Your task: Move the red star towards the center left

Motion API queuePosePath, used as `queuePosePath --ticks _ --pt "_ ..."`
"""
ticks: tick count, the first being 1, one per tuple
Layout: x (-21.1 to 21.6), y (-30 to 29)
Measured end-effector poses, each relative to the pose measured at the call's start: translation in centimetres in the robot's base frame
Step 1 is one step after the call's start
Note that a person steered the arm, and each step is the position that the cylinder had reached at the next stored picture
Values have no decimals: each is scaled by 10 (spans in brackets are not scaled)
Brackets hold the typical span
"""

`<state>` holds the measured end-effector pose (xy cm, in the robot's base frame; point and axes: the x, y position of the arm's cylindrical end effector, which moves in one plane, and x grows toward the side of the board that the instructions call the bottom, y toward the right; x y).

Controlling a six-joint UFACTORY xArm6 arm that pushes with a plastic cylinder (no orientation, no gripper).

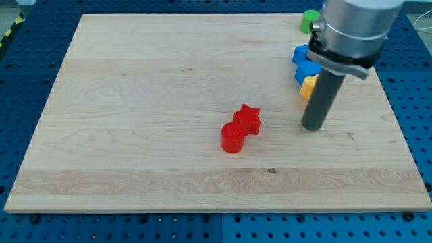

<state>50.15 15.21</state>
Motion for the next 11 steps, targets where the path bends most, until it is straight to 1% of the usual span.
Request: queuePosePath --ticks 1,7,9,11 --pt "12 -11" --pt "-38 -235" --pt "-49 -242" --pt "-52 -292"
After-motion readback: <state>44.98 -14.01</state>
